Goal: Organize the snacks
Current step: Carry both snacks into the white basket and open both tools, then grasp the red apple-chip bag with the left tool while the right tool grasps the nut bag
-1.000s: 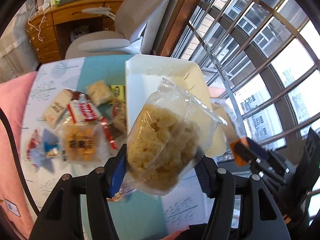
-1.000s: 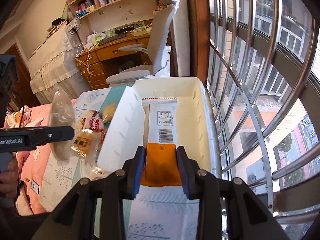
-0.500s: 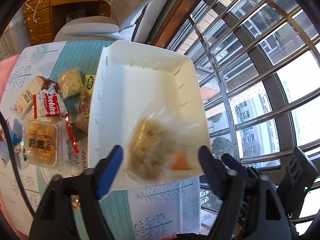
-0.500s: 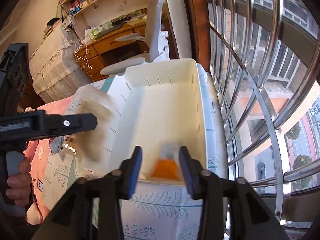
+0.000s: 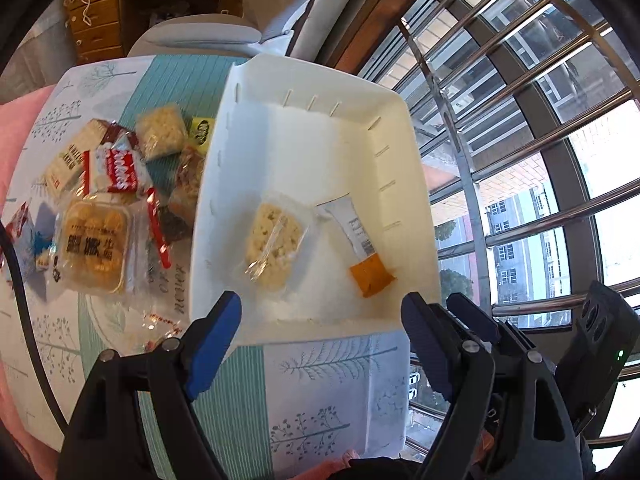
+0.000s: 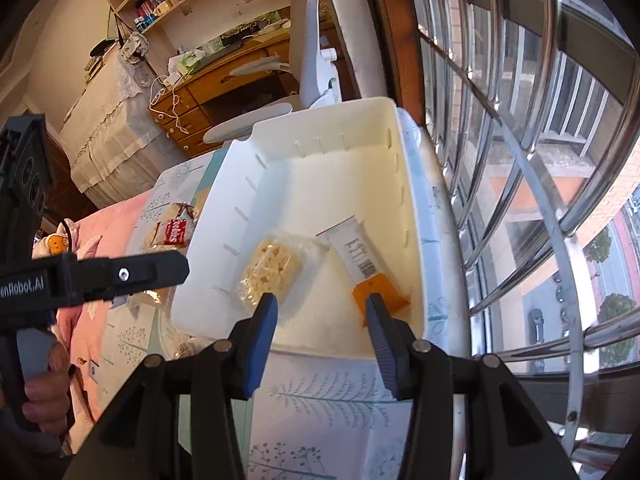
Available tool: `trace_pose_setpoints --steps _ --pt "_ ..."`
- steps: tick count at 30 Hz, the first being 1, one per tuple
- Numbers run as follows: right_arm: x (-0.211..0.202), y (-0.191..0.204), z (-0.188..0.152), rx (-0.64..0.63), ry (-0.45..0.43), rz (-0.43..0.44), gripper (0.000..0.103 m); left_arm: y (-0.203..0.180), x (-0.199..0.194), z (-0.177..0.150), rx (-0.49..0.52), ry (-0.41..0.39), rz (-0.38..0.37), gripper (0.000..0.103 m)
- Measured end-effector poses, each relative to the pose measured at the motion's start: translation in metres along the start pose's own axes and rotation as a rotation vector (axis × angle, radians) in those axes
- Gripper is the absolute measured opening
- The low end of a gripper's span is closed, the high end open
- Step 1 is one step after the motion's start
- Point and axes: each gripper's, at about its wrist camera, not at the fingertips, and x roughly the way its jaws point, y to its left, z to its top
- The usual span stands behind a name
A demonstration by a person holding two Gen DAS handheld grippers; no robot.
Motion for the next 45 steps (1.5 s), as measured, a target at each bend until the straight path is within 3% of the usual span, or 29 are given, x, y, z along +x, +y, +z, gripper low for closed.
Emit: trace_pose_setpoints --steps 8,15,22,33,39,45 --pt "0.01 0.022 -0.016 0.012 0.055 0.044 0.046 0.046 -0.018 -0.032 -0.061 -0.009 0.061 0.081" --pt "0.021 0.049 -0.027 0.014 0.104 0.082 0.046 0.104 -0.037 -0.057 -0.137 -0.045 0.078 0.081" --pt "0.026 0.071 -0.037 0.079 0.143 0.092 0.047 0.165 -0.059 -0.071 -0.177 -0.03 0.113 0.081" --pt "0.053 0.104 -0.054 0.287 0.182 0.082 0.054 0.243 -0.083 -0.057 -0.151 0.022 0.175 0.081" --pt "0.073 0.122 -0.066 0.371 0.203 0.064 0.055 0.282 -0.082 -0.041 -0.101 0.068 0.227 0.082" --pt "0.095 0.147 -0.081 0.439 0.209 0.027 0.056 0.316 -0.076 -0.026 -0.029 0.11 0.224 0.082"
